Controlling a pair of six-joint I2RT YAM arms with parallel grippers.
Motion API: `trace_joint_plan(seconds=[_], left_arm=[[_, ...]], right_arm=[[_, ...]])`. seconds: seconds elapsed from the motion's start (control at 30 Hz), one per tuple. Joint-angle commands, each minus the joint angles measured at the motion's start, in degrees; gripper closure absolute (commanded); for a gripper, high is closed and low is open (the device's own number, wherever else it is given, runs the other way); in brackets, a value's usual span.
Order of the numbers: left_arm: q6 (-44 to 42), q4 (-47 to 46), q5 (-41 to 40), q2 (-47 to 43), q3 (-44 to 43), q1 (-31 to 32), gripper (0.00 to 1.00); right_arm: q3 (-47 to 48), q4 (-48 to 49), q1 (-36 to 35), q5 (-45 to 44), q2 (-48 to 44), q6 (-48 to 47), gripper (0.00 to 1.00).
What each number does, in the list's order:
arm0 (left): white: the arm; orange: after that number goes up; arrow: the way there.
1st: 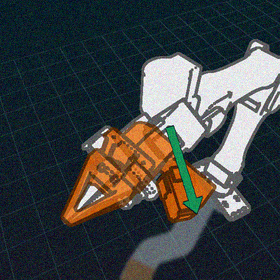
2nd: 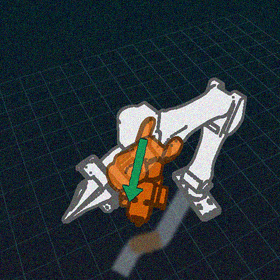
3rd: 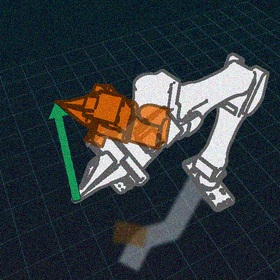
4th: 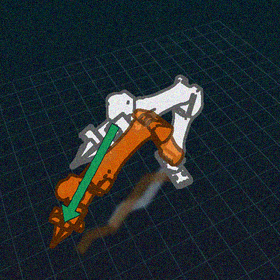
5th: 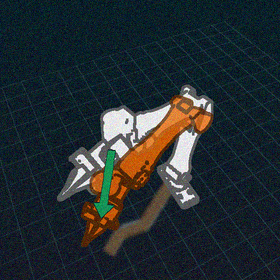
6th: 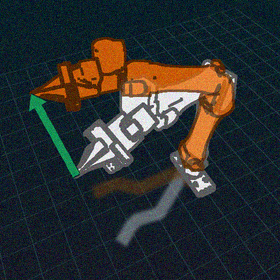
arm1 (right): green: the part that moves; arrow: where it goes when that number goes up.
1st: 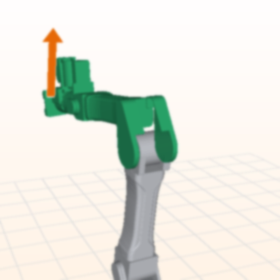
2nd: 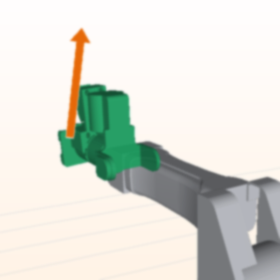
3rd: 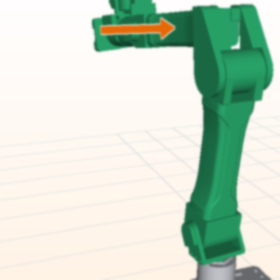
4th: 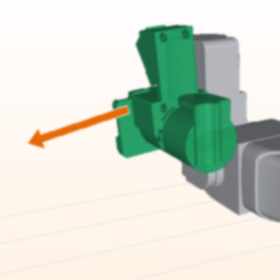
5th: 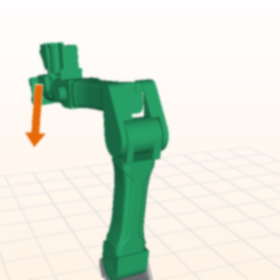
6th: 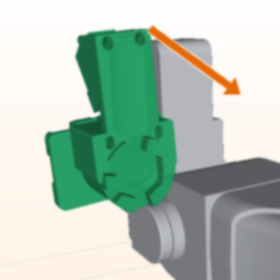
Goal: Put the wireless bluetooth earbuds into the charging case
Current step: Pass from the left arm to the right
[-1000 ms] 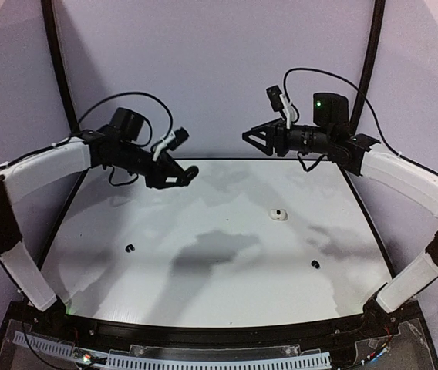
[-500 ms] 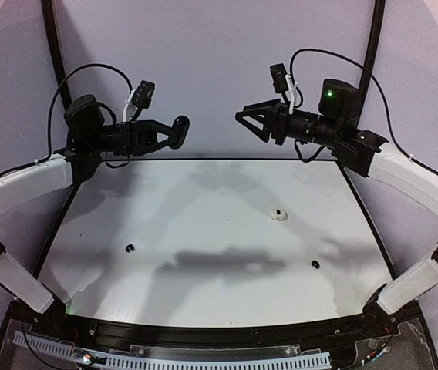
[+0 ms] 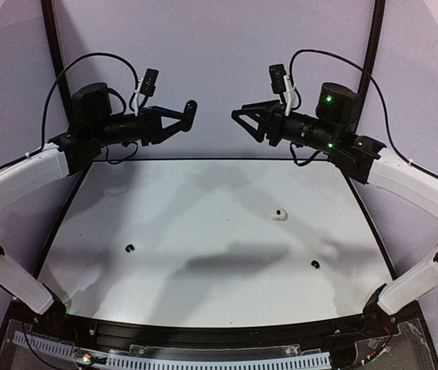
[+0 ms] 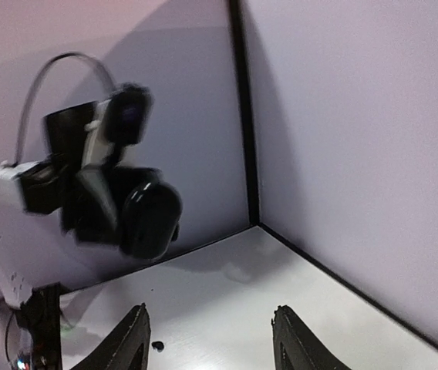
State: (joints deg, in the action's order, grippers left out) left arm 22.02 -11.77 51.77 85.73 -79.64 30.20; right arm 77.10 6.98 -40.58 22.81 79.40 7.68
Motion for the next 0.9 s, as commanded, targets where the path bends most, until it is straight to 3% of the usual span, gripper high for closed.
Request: trace_joint_plan(seconds=[0.0, 0.13, 0.27, 0.43, 0.7, 0.87], left_arm=[[-34.2, 14.0, -31.5, -7.5, 5.1, 7.7, 0.99], [-51.0, 0.6, -51.7, -11.8, 14.4, 13.8, 0.99], [-57.1, -5.4, -58.5, -11.7, 16.6, 16.5, 0.99], [-58.8, -6.7, -60.6, -11.1, 17.0, 17.8, 0.99], [-58.2, -6.9, -60.0, -11.4, 17.0, 18.1, 0.99], [-57.9, -6.7, -59.3, -11.3, 16.8, 18.2, 0.99]], right_arm=[[-2.6, 6.7, -1.0, -4.8, 3.5, 16.3, 0.47], [-5.5, 15.3, -5.3, -3.9, 4.9, 17.5, 0.47], [-6.2, 21.4, -9.2, -6.5, 5.8, 13.8, 0.44], [-7.1, 30.9, -10.3, -6.6, 8.2, 15.6, 0.44], [-2.7, 27.7, -11.4, -12.0, 13.1, 14.8, 0.4], [0.5, 30.0, -11.3, -9.5, 16.0, 13.9, 0.4]])
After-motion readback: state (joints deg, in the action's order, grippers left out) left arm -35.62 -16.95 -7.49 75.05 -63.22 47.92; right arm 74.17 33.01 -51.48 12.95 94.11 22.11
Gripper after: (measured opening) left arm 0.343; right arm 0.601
